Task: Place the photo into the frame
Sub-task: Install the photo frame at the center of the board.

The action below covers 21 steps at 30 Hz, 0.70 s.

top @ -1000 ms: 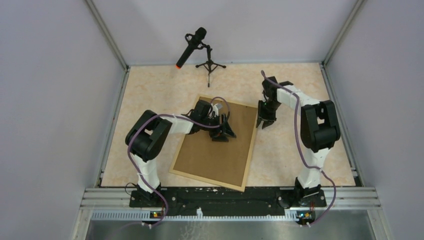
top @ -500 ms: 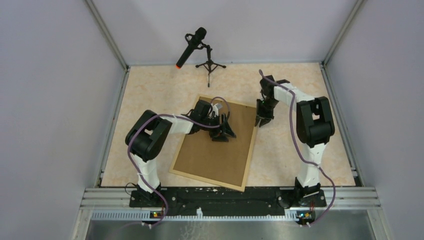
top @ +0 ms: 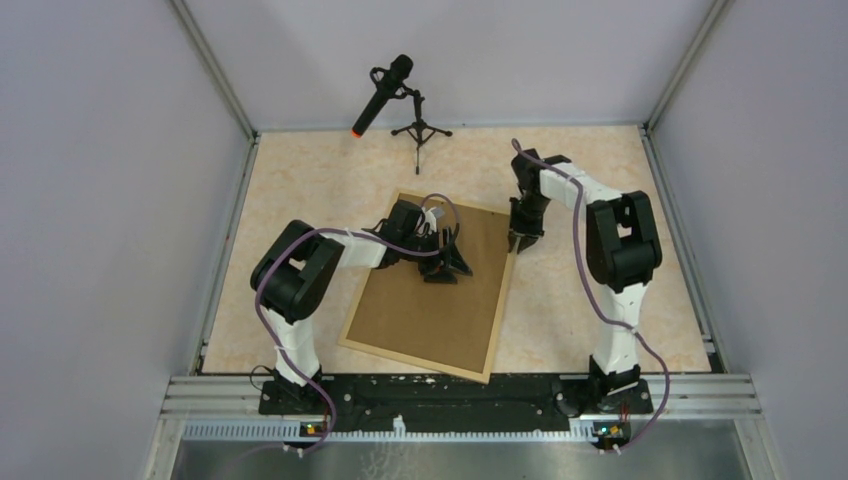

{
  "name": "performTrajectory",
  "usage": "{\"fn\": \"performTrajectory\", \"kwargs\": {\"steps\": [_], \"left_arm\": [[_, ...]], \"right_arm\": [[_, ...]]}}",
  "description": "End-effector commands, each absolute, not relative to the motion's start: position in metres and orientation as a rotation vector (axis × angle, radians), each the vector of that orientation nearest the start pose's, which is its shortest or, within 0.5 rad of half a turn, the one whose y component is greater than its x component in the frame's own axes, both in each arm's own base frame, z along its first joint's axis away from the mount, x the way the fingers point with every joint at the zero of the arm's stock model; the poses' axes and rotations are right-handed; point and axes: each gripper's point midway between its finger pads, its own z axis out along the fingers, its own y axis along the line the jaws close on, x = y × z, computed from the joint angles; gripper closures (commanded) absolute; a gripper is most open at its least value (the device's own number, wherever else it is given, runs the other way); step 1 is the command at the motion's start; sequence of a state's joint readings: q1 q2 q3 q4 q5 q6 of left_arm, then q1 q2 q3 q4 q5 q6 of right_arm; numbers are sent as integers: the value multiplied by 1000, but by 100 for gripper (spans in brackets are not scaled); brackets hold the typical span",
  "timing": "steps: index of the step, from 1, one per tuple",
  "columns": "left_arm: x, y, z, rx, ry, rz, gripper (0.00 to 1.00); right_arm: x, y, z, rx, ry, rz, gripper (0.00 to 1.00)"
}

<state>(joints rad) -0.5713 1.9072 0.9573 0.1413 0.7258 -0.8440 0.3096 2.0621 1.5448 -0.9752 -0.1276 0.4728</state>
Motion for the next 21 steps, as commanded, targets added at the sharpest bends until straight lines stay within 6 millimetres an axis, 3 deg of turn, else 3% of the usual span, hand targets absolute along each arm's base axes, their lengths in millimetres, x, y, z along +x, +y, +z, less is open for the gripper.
{"fn": "performTrajectory", "kwargs": {"steps": [1,15,19,21], "left_arm": [[248,-313,-5,-45,2832,-1227,34],[247,-312,-7,-58,2835,-1228,34],[246,-311,-9,-57,2838,-1221,34],[247,-311,-9,-59,2839,-1220,34]], "right_arm": [[337,151,-10,250,3122,65,76],[340,138,-48,311,3090,-86,77],[339,163,-58,351,3096,128,77],[340,194,-51,350,3071,408,71]]}}
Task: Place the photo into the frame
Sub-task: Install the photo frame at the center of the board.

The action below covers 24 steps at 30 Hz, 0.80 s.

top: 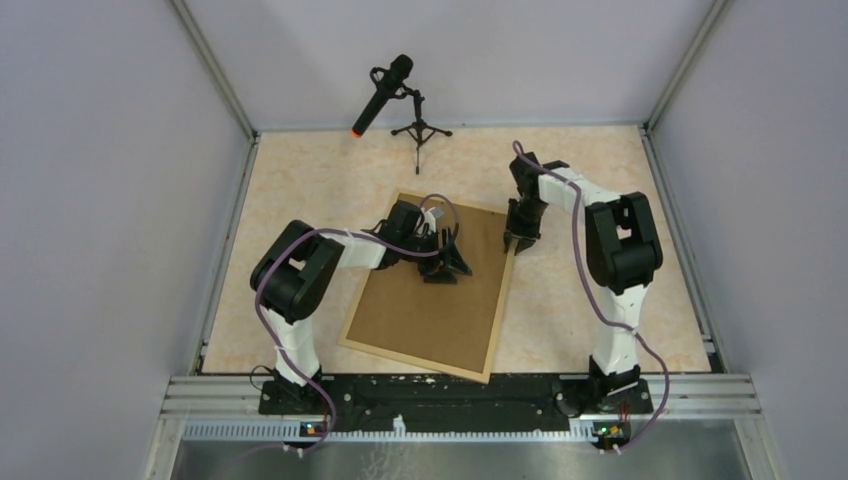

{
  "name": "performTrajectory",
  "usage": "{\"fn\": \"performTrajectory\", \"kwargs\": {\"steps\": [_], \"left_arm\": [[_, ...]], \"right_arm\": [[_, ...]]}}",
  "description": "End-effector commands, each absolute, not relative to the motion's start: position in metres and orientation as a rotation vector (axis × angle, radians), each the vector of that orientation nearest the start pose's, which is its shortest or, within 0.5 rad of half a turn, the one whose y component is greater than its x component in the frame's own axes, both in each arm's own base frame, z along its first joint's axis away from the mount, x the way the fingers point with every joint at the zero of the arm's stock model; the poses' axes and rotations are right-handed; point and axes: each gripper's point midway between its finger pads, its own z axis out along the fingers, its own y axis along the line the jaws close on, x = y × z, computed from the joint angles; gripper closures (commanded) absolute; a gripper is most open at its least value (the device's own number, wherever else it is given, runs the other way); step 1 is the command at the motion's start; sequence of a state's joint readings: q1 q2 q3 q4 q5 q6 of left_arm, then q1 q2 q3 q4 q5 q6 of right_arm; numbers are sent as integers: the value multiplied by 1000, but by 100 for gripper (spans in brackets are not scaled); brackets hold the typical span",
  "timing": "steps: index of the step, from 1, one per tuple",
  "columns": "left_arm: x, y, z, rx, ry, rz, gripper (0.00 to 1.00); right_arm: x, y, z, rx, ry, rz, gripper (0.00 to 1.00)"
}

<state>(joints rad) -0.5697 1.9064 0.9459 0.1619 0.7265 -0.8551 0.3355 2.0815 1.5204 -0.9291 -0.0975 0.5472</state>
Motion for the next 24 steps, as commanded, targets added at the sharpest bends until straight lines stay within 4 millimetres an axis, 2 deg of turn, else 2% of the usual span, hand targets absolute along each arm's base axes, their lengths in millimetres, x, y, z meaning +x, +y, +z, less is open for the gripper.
{"fn": "performTrajectory", "kwargs": {"steps": [1,3,5,7,9,11,13,15,18,24], "left_arm": [[246,-311,-10,-55,2841,-1219,34],[247,-310,-11,-55,2843,-1211,34],[247,-310,-11,-54,2844,-1210,34],[246,-310,-11,-51,2846,-1210,34],[247,-310,-9,-50,2840,-1204,34],[248,-309,-8,-49,2833,-1197,34],[249,-310,-7,-54,2830,-1200,34],[248,-310,-8,-51,2835,-1205,34],[248,-310,-8,-49,2835,-1206,34],[248,-311,-8,-51,2835,-1212,34]], "right_arm": [[342,214,-39,333,3040,604,65],[351,239,-4,279,2943,850,51],[358,239,26,224,2891,857,39],[350,210,37,187,2949,605,36],[335,183,47,154,2996,411,36],[312,170,50,134,3048,357,42],[287,171,48,126,3098,390,55],[269,173,46,125,3114,418,61],[254,178,46,151,3110,483,61],[228,185,31,137,3169,464,66]]}}
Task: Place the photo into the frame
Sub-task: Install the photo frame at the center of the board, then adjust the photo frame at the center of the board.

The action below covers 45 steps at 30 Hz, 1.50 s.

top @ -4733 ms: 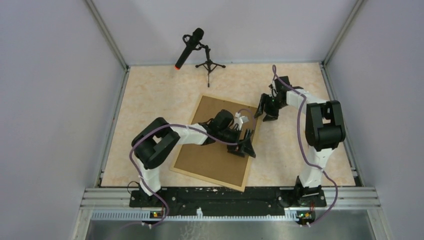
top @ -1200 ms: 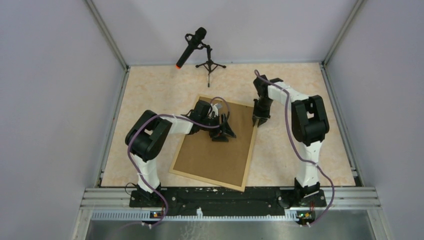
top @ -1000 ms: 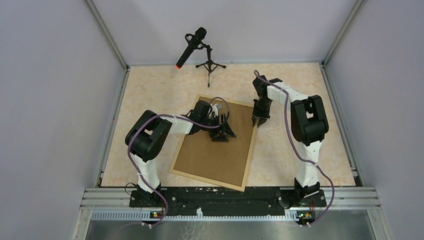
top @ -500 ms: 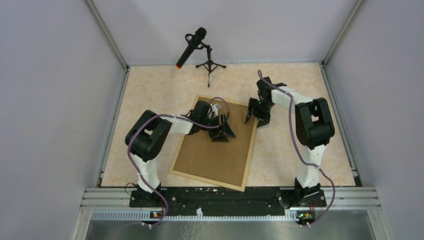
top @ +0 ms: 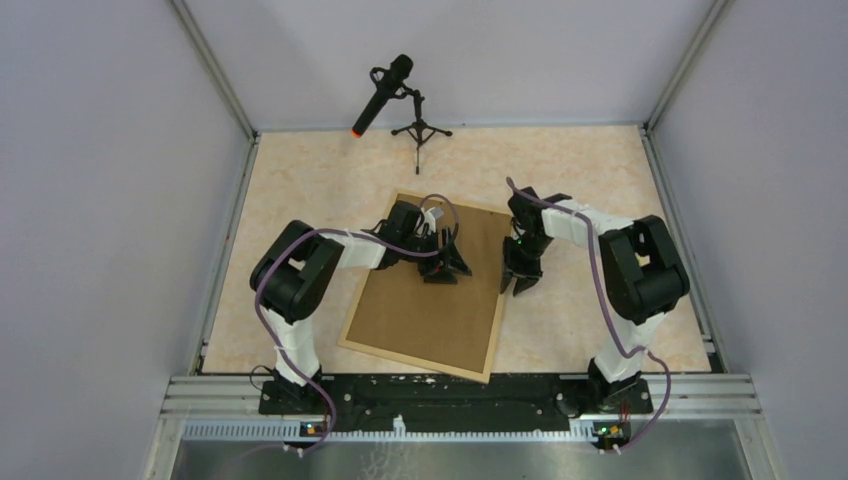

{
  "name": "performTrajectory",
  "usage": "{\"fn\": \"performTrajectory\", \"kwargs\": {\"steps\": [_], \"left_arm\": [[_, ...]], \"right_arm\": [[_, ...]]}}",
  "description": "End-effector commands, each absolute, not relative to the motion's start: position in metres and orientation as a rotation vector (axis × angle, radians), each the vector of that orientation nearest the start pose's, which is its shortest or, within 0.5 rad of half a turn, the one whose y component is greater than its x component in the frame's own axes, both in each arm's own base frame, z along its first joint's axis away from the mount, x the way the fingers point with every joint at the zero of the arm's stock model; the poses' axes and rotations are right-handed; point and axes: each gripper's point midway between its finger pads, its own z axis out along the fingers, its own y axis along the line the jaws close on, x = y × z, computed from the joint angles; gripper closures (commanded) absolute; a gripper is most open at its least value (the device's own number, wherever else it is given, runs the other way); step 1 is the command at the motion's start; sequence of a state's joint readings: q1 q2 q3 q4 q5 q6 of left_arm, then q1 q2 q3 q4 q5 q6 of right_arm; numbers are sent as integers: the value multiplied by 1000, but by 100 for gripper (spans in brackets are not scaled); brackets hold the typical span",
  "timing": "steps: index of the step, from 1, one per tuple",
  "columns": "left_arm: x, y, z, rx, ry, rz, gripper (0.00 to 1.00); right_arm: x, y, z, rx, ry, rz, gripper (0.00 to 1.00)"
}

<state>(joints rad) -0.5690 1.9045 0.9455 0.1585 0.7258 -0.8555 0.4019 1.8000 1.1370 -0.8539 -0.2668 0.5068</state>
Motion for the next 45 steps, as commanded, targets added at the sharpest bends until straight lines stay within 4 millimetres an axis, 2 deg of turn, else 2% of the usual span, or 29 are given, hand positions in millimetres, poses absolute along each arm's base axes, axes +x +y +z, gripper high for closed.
{"fn": "performTrajectory", "kwargs": {"steps": [1,6,15,16,22,24,26,27,29,31,33,34,37,39,41,43,45], "left_arm": [[248,-311,-8,-52,2834,-1215,34],[248,-311,-8,-52,2833,-1214,34],[247,-310,-8,-59,2832,-1213,34],[246,-310,-9,-62,2837,-1217,34],[247,-310,-8,-59,2832,-1207,34],[247,-309,-7,-46,2828,-1205,34],[252,-309,-1,1,2810,-1179,34],[255,-311,7,41,2784,-1173,33],[265,-315,38,127,2692,-1200,31],[276,-313,71,204,2609,-1163,23],[290,-299,101,228,2548,-1041,14],[298,-284,111,215,2530,-951,10],[314,-225,121,80,2497,-667,2],[318,-181,111,-48,2487,-482,2],[312,-149,95,-175,2518,-390,2],[301,-132,77,-261,2559,-359,2],[289,-124,59,-325,2598,-342,2]], "right_arm": [[226,185,29,141,3173,463,67],[225,183,20,162,3179,435,71],[253,170,-2,287,3108,212,71],[264,170,-15,378,3057,180,71],[277,160,-51,448,3026,15,68],[276,173,-57,430,3049,76,61],[276,195,-48,392,3056,237,51],[277,208,-36,369,3039,363,44],[281,218,-9,357,2985,526,34],[282,214,15,309,2950,589,30],[281,204,30,238,2925,561,24],[281,200,35,194,2920,535,22],[282,192,37,114,2916,483,19],[285,193,35,96,2911,482,19],[289,198,32,87,2899,513,18],[293,202,27,80,2897,530,18],[298,206,23,72,2900,542,18]]}}
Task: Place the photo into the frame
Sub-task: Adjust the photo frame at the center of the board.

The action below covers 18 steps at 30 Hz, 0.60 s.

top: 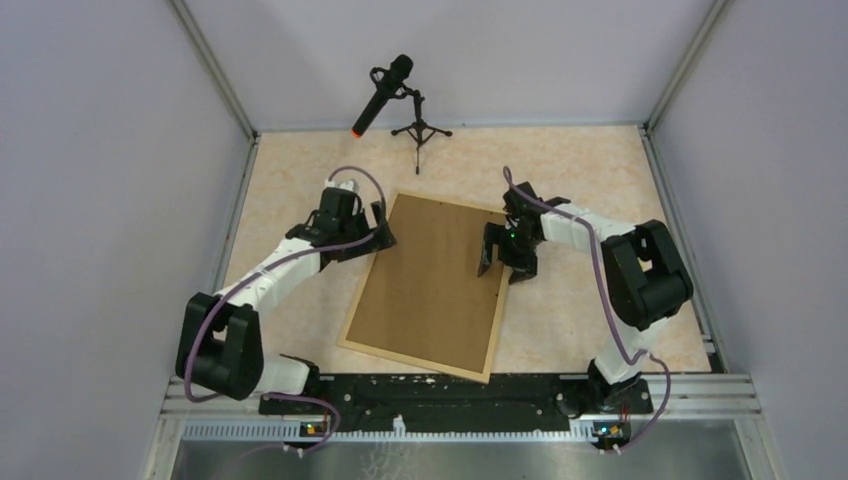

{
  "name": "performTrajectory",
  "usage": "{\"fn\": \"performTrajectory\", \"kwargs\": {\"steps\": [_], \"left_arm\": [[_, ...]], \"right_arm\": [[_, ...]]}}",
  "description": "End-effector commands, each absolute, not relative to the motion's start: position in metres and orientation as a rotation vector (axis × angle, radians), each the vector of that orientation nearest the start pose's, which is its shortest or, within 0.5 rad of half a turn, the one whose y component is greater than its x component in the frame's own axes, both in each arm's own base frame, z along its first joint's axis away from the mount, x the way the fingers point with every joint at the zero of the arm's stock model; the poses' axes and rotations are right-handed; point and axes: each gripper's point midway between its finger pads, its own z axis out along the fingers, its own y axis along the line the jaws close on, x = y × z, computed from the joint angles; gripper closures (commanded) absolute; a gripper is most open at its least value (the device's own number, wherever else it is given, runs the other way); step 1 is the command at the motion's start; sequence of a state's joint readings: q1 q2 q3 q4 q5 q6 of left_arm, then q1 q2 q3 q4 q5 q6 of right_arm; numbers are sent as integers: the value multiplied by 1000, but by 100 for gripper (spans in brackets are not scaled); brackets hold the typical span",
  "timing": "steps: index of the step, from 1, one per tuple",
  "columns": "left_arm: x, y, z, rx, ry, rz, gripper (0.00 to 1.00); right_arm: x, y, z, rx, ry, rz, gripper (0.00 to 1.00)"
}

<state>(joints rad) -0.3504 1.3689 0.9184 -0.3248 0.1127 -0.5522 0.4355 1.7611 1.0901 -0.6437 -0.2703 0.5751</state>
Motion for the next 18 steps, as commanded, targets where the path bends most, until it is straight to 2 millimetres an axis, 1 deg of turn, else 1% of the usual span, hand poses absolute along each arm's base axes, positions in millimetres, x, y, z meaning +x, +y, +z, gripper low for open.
{"fn": "performTrajectory", "kwargs": {"steps": [1,4,6,8,9,10,11,13,14,15,16,17,18], "left_arm": [[285,-122,51,-350,2613,-341,2],[266,-129,29,-350,2693,-402,2],[248,-135,12,-349,2775,-452,2],[229,-150,6,-330,2817,-551,3],[221,-162,9,-292,2810,-596,3],[209,-183,14,-198,2800,-638,3],[202,-198,21,-145,2783,-665,3],[185,-225,32,-62,2784,-721,3],[179,-230,35,-43,2795,-728,2],[175,-231,37,-28,2809,-719,2],[173,-229,38,-15,2813,-708,2],[175,-223,40,-4,2806,-666,2],[182,-212,40,-18,2786,-570,2]], "right_arm": [[301,208,22,68,2895,547,18],[310,214,21,43,2885,558,18],[316,218,23,28,2878,566,18],[325,225,27,0,2866,580,18],[332,230,30,-22,2857,588,18],[339,235,32,-52,2858,591,18],[349,241,35,-78,2853,596,18],[366,256,39,-127,2849,599,18],[374,263,42,-145,2848,612,18],[379,268,42,-157,2856,627,18],[383,271,47,-168,2848,638,18],[386,269,52,-176,2846,620,18],[390,260,56,-187,2841,547,18]]}}
